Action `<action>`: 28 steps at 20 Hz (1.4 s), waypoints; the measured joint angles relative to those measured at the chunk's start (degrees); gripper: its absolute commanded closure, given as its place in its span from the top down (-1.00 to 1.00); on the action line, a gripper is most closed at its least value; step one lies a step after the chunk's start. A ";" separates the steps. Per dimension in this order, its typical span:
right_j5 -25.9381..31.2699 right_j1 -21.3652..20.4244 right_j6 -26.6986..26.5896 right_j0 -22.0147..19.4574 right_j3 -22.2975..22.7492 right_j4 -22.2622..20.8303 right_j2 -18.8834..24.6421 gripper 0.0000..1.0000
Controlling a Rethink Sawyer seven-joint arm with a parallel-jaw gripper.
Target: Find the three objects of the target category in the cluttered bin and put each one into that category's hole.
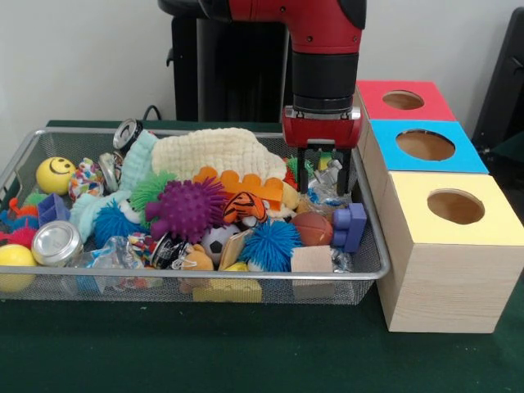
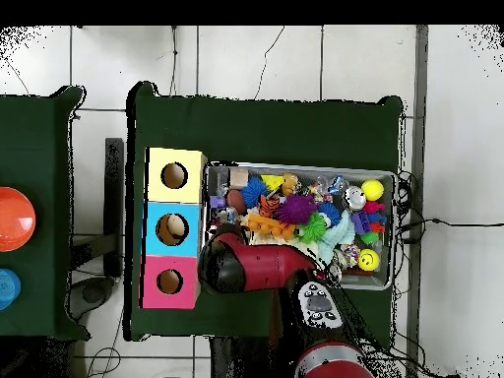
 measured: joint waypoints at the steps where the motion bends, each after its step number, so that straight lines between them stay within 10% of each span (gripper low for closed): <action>1: -0.24 0.04 0.00 0.01 0.00 0.00 -0.04 1.00; 28: -1.26 1.35 0.01 -2.47 -0.79 -1.23 1.42 1.00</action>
